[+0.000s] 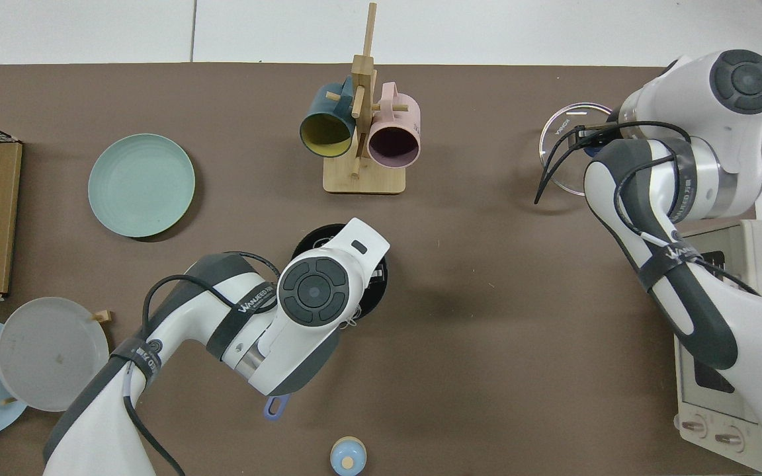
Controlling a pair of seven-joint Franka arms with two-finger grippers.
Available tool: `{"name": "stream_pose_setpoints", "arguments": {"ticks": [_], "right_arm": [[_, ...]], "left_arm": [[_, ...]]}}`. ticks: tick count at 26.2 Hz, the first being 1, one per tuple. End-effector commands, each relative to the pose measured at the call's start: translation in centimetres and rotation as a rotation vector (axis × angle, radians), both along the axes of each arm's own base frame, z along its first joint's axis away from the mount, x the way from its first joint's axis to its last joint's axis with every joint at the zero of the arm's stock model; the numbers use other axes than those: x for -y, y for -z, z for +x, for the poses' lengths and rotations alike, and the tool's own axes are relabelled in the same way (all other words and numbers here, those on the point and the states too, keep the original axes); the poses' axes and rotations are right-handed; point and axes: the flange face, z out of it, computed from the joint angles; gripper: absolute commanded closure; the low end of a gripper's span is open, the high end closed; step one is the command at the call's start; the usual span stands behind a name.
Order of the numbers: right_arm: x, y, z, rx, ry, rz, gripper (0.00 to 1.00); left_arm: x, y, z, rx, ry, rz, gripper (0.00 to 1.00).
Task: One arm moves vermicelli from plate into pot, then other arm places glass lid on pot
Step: 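Carry the vermicelli over the saucepan with the left gripper and release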
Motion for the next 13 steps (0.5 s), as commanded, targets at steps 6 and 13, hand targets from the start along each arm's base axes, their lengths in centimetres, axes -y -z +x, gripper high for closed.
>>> {"name": "stream_pose_setpoints", "arguments": {"ticks": [6,13], "right_arm": [[-0.3,-8.1,-5.5,-0.078,0.031,-0.002,1.0],[-1.2,-10.3,-7.4,-0.111,0.018,-0.009,1.0]], "left_arm": [[-9.7,-9.0,6.6,-0.007,0.014,0.072,0.0],[-22.8,-13.2,11.0,-0.032,0.148,0.086,0.0]]}}
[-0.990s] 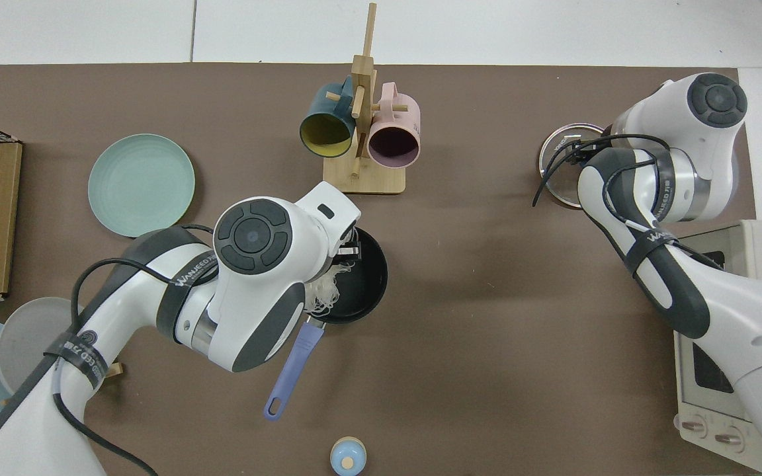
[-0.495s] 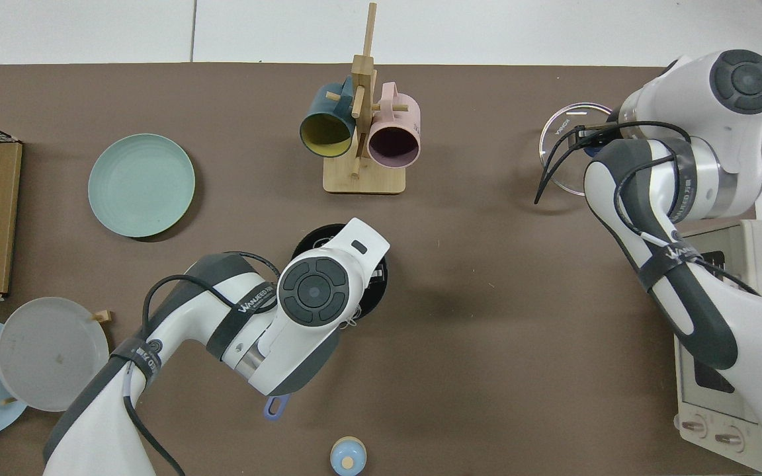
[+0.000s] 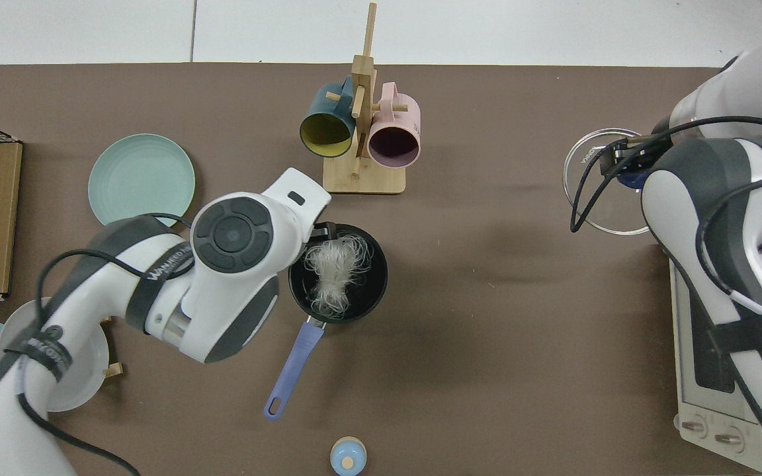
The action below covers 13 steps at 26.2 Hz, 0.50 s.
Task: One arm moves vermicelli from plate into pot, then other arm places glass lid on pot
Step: 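Withdraw the left gripper while the right gripper carries the glass lid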
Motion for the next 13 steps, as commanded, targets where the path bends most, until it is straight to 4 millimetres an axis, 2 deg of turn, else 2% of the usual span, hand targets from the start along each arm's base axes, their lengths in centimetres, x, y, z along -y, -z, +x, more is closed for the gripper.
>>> {"name": "stream_pose_setpoints", "arguments": {"ticks": [1,5,10,13], "right_arm": [[-1.3,-1.1,-1.5,-0.016,-0.003,-0.006,1.0],[-4.4,-1.5,-1.8,-0.007,0.012,0.004,1.0],[-12.7,-2.1,-3.2,0.019,0.13,0.01,1.0],[-17.3,-2.5,-4.5,0.027,0.129,0.019,1.0]], "left_arm": [[-8.4,-3.4,2.2,-0.038,0.082,-0.002,0.0],[-11.1,-6.1,2.4,-0.07,0.101,0.017,0.0],[-12.7,-8.8,1.7,-0.093,0.136,0.048,0.0],[-13.2,-9.3,1.4,-0.103,0.136,0.047,0.0]]}}
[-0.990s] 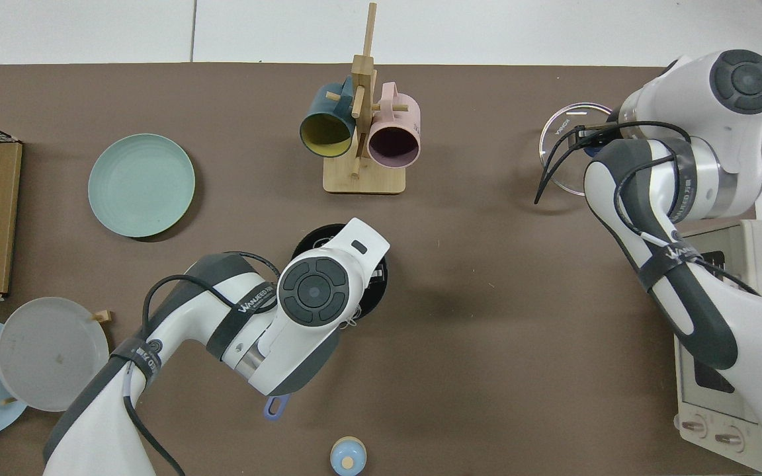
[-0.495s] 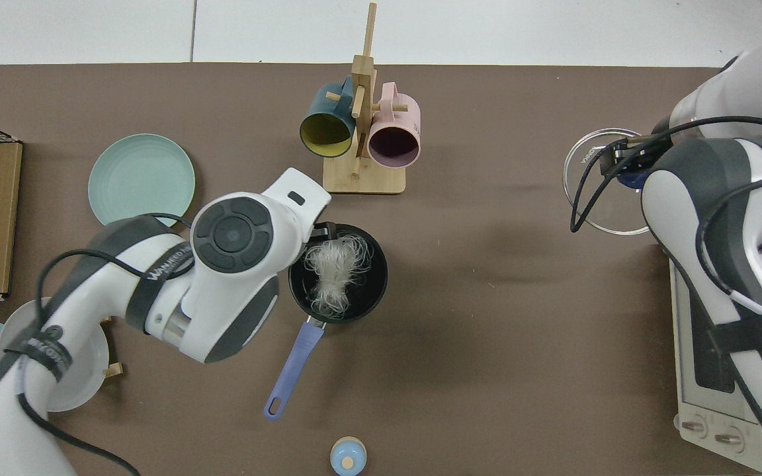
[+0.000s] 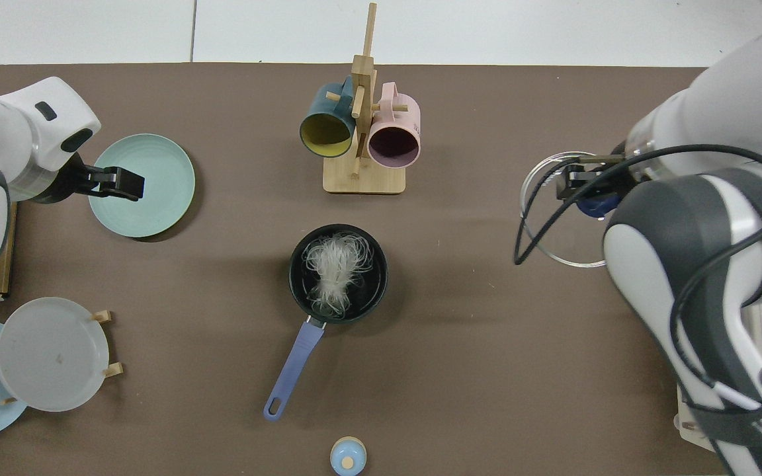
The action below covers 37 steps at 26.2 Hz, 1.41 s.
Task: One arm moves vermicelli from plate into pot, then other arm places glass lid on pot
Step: 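Withdraw the left gripper while the right gripper carries the glass lid, then lower the glass lid onto the saucepan with the right gripper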
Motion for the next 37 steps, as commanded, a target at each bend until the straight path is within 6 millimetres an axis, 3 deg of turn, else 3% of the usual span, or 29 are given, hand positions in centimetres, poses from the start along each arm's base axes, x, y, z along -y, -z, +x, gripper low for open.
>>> {"name": "stream_pose_setpoints", "arguments": {"ticks": [1,4,11,13,15,20,23,32,37], "right_arm": [[-7.2,-1.2,-2.7,0.018,0.056,-0.003,1.0],[-11.1,-0.7,-3.8,0.016,0.086,0.017,1.0],[-19.1,2.8,-6.3,0.012,0.063,-0.037,1.0],[-21.7,4.2,-7.3,0.018,0.045,-0.067,1.0],[-23.8,5.2,-7.8,0.026,0.051,-0.074,1.0],[-29.0,8.1,-7.7,0.063,0.037,-0.071,1.0],[-30.6,10.0,-7.4,0.077,0.03,-0.075,1.0],[-32.9,12.5,-7.6,0.144,0.016,-0.02,1.0],[-32.8,14.2,-8.0,0.151,0.01,-0.014,1.0]], "left_arm": [[0.0,-2.0,-0.9,-0.022,0.025,0.007,0.0],[0.9,-2.0,-1.1,-0.027,0.038,0.005,0.0],[1.7,-2.4,-1.5,-0.033,0.073,0.004,0.0],[3.0,-2.3,-1.8,-0.044,0.099,0.01,0.0],[1.3,-2.6,-1.6,-0.047,0.066,0.021,0.0],[0.6,-3.6,-1.9,-0.037,0.029,-0.017,0.0],[0.5,-3.8,-1.9,-0.028,0.024,-0.015,0.0],[0.0,-3.7,-1.9,-0.025,0.006,-0.047,0.0],[-0.7,-3.7,-1.0,0.003,0.035,-0.095,0.0]]}}
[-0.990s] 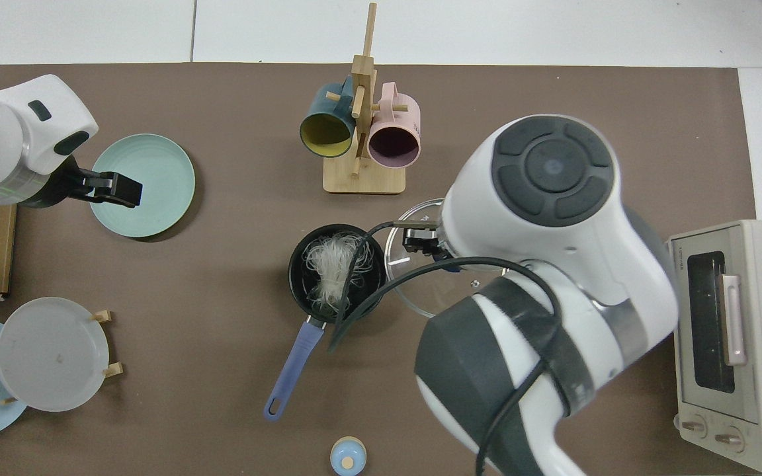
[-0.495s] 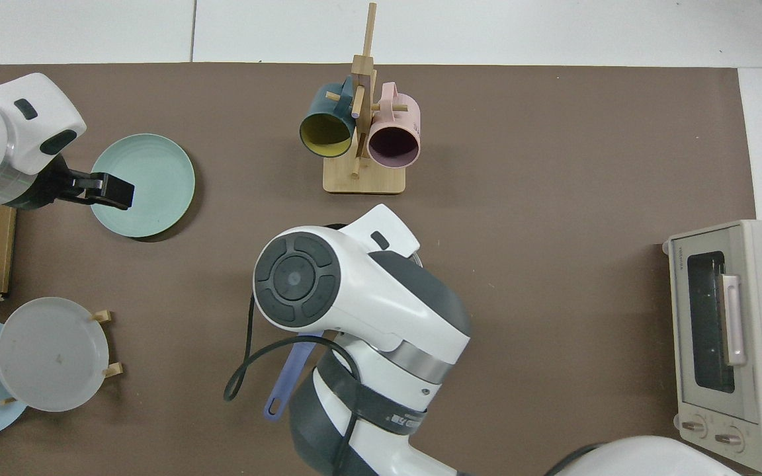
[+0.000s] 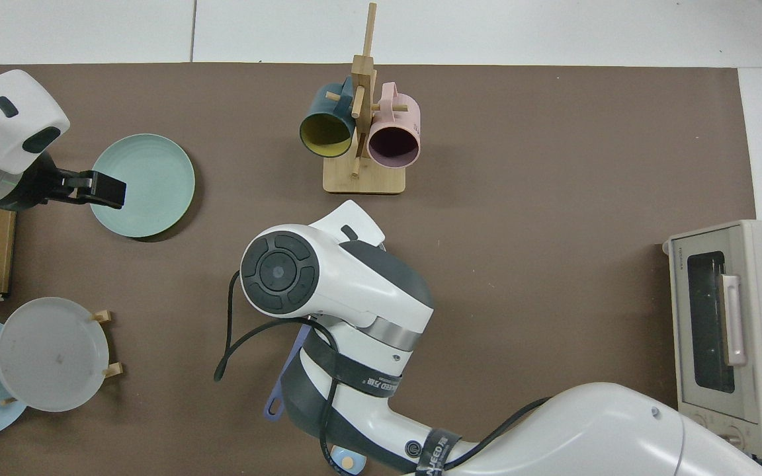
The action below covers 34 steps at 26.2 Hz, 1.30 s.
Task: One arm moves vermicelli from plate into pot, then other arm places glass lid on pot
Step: 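Lower the glass lid onto the saucepan with the right gripper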
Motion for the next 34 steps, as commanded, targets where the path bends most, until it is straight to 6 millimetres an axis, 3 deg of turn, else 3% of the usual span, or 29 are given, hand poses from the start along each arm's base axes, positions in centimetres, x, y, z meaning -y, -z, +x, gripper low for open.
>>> {"name": "stream_pose_setpoints", "arguments": {"ticks": [1,8,14,17,25,26,27,29,34], "right_arm": [[-0.2,0.7,-0.4,0.032,0.013,0.01,1.0],[0.4,2.2,-0.9,0.006,0.013,-0.012,1.0],[0.4,2.3,-1.1,0.0,0.012,-0.026,1.0],[0.5,2.4,-1.1,0.003,0.011,-0.027,1.0],[0.4,2.3,-1.0,0.009,0.011,-0.011,0.99],[0.4,2.2,-1.0,0.01,0.011,-0.01,0.83],[0.4,2.2,-1.0,0.011,0.01,-0.011,0.6],[0.3,2.1,-0.9,0.016,0.013,-0.008,0.03],[0.6,1.2,-0.4,0.03,0.033,0.007,0.01]], "left_arm": [[-0.4,-0.5,0.3,0.025,0.035,-0.071,0.0],[-0.4,-0.9,-1.6,-0.002,0.049,-0.071,0.0],[-1.0,-0.7,-3.1,0.01,0.068,-0.068,0.0],[-0.7,-2.3,-4.6,0.046,0.075,-0.058,0.0],[-1.2,-1.5,-4.9,0.037,0.07,-0.056,0.0],[-1.1,-1.7,-5.0,0.046,0.073,-0.055,0.0],[-1.0,-1.7,-4.9,0.051,0.075,-0.052,0.0],[-1.0,-1.7,-4.9,0.053,0.086,-0.038,0.0],[-1.5,-1.6,-4.7,0.054,0.071,-0.038,0.0]]}}
